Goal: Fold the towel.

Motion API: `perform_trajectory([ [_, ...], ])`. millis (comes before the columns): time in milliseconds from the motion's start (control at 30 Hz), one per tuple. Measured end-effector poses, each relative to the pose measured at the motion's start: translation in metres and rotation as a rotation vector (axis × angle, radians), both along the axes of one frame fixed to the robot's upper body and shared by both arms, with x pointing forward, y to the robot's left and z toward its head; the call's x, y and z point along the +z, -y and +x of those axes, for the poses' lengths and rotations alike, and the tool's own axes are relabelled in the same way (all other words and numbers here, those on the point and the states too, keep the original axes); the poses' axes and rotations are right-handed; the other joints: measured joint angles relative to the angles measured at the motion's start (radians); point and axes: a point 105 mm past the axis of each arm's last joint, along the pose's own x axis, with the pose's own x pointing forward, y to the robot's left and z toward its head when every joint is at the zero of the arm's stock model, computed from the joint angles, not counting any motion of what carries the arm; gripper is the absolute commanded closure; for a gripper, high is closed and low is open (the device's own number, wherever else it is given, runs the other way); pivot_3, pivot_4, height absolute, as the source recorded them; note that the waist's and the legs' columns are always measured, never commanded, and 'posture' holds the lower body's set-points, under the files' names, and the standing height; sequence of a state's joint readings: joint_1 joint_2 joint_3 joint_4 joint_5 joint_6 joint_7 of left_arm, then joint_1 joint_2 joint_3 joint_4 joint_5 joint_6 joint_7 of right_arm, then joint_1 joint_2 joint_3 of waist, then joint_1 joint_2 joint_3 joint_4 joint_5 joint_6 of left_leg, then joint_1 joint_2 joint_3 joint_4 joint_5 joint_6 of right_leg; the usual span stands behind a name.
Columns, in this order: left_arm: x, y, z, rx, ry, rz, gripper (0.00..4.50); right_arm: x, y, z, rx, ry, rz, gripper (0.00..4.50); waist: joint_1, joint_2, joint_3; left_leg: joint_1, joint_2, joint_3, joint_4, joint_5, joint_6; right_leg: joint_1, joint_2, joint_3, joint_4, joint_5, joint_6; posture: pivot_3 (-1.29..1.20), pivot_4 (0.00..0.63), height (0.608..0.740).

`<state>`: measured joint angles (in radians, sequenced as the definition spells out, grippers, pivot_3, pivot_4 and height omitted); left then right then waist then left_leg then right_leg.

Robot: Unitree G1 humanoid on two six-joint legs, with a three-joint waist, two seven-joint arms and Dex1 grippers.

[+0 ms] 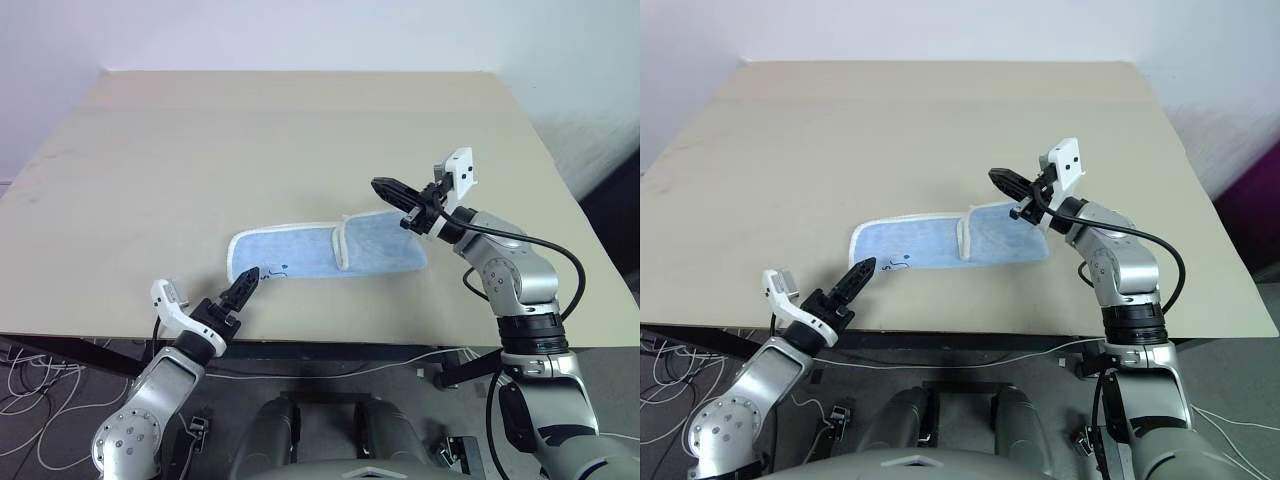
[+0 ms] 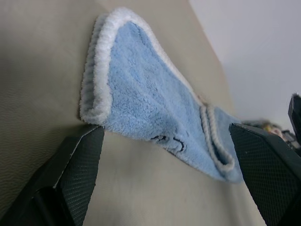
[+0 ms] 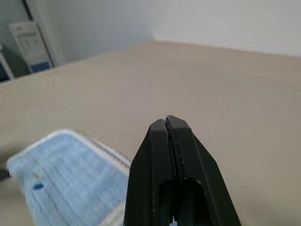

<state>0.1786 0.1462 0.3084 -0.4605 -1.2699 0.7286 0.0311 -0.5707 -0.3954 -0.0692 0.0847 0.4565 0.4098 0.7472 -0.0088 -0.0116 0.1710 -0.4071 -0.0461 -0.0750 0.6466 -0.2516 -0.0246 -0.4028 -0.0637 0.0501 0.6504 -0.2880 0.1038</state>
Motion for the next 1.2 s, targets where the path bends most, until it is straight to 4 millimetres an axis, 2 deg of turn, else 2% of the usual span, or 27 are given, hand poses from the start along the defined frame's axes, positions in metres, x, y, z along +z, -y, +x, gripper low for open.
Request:
perform_trajectory([
  [300, 0.001, 0.006, 0.027, 0.033, -0.076, -0.098, 0.05, -0.005, 0.0, -0.002, -0.026, -0.02, 0.022, 4.5, 0.021, 0.004, -0.002, 0.005, -0.001, -0.001, 0.0, 0.0, 0.0, 0.006, 0.001, -0.002, 0.0, 0.0, 0.0, 0.0, 0.15, 0.74],
  [333, 0.001, 0.007, 0.029, 0.036, -0.085, -0.101, 0.23, -0.004, -0.002, -0.002, -0.024, -0.017, 0.024, 4.5, 0.023, 0.004, -0.002, 0.005, -0.001, -0.001, 0.0, 0.0, 0.0, 0.007, 0.001, -0.002, -0.001, 0.0, 0.0, 0.0, 0.15, 0.74],
  [433, 0.0, 0.007, 0.034, 0.047, -0.1, -0.101, 0.96, -0.002, -0.003, -0.004, -0.023, -0.009, 0.025, 4.5, 0.023, 0.004, -0.002, 0.006, -0.002, -0.002, 0.0, 0.0, 0.0, 0.008, 0.001, -0.003, -0.002, 0.0, 0.0, 0.0, 0.15, 0.74],
  [667, -0.011, 0.002, 0.036, 0.087, -0.15, -0.119, 3.49, -0.008, -0.001, -0.004, -0.04, -0.028, 0.027, 4.5, 0.019, 0.004, -0.002, 0.006, -0.002, -0.001, 0.0, 0.0, 0.0, 0.007, 0.001, -0.002, -0.002, 0.0, -0.001, 0.0, 0.15, 0.74],
  [767, -0.005, 0.004, 0.036, 0.086, -0.127, -0.128, 4.47, -0.008, 0.0, -0.004, -0.042, -0.029, 0.028, 4.5, 0.019, 0.004, -0.002, 0.006, -0.002, -0.002, -0.001, 0.0, 0.0, 0.007, 0.001, -0.002, -0.002, 0.0, -0.001, 0.0, 0.15, 0.74],
  [1033, -0.001, 0.0, 0.037, 0.117, -0.105, -0.162, 4.47, -0.008, -0.001, -0.005, -0.045, -0.025, 0.028, 4.5, 0.019, 0.004, -0.002, 0.006, -0.001, -0.002, -0.001, 0.0, 0.0, 0.007, 0.0, -0.002, -0.002, 0.0, -0.001, 0.0, 0.15, 0.74],
  [1200, 0.004, -0.03, 0.04, 0.194, -0.065, -0.126, 4.47, -0.007, -0.001, -0.006, -0.044, -0.019, 0.027, 4.5, 0.011, 0.004, -0.002, 0.003, 0.0, -0.002, -0.002, 0.0, 0.0, 0.003, 0.001, -0.002, -0.002, 0.0, -0.001, 0.0, 0.15, 0.74],
])
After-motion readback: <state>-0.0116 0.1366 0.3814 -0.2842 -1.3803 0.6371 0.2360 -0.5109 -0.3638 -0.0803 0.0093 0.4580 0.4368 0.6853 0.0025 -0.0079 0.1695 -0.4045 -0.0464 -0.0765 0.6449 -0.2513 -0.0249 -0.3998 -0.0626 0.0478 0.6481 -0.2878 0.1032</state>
